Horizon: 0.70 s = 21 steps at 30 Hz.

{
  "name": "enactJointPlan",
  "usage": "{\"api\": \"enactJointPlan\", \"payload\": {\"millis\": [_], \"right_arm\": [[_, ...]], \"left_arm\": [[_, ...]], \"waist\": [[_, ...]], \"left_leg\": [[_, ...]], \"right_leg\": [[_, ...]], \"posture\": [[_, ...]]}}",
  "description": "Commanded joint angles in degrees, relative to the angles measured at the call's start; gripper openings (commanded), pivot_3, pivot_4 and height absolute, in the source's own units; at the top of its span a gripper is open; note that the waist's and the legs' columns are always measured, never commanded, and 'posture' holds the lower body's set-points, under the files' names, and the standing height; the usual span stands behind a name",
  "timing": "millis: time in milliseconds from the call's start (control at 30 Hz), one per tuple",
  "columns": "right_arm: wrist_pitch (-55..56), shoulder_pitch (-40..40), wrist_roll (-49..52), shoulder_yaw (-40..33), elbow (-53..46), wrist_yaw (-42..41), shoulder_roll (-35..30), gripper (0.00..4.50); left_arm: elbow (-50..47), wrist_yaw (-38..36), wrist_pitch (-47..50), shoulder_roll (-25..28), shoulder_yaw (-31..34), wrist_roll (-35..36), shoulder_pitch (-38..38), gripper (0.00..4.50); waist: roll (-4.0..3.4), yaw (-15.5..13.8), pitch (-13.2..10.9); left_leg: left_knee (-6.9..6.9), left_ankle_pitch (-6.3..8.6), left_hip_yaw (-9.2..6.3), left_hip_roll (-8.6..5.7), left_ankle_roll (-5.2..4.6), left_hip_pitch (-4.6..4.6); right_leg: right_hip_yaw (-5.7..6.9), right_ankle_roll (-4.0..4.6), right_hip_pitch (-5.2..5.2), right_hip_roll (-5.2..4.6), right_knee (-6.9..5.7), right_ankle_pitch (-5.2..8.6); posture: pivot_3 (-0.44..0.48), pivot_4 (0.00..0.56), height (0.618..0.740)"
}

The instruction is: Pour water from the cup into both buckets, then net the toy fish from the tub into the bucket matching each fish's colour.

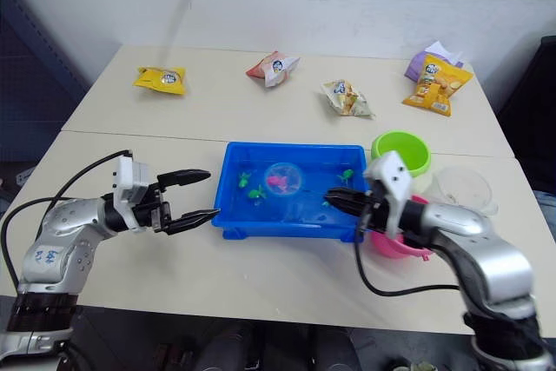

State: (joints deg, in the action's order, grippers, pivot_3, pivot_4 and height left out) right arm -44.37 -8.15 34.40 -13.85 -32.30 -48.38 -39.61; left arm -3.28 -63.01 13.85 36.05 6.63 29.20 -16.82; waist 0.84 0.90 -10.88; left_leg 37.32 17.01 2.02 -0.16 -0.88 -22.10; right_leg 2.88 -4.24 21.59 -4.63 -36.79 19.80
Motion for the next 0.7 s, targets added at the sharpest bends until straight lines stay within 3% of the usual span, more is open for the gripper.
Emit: {"api": "enactJointPlan", "payload": {"millis": [33,333,533,700], "right_arm": [[1.99,4.06,4.27,-7.19,-5.32,-0.93,-1.42,0.00],[12.60,24.45,7.18,-27.41,-10.31,-4.55,2.40,0.00],[20.91,34.07,7.45,-34.87,-9.02,-4.41,8.20,0.00],[35.54,40.37,-0.96,-36.15,-3.26,-7.63,13.02,0.00]], "left_arm": [[-2.77,-1.78,2.32,-0.64,-1.97,2.47,-1.98,4.49],[-1.69,-5.54,5.37,-4.62,-8.14,3.50,-8.46,4.49],[1.85,-8.07,4.53,-6.62,-10.17,2.29,-11.46,4.49],[4.32,-10.22,3.80,-7.27,-11.59,1.36,-12.98,4.49]], "waist": [[0.00,-0.04,0.00],[0.01,-1.22,0.02],[0.01,-0.94,0.02],[0.01,-0.86,0.03]], "left_leg": [[0.02,0.00,0.02,0.00,-0.01,0.00],[0.04,-0.01,0.02,0.00,-0.01,0.03],[0.08,-0.02,0.08,-0.03,-0.03,0.08],[0.02,-0.04,0.11,-0.03,0.00,0.21]], "right_leg": [[-0.01,-0.01,0.00,0.00,-0.01,-0.01],[-0.02,-0.02,-0.06,0.08,0.00,-0.01],[-0.12,-0.10,-0.11,0.11,-0.04,-0.05],[-0.19,-0.09,-0.12,0.13,0.02,-0.05]], "posture": [[0.000,0.150,0.740],[0.000,0.150,0.740],[0.000,0.150,0.740],[0.000,0.150,0.740]]}}
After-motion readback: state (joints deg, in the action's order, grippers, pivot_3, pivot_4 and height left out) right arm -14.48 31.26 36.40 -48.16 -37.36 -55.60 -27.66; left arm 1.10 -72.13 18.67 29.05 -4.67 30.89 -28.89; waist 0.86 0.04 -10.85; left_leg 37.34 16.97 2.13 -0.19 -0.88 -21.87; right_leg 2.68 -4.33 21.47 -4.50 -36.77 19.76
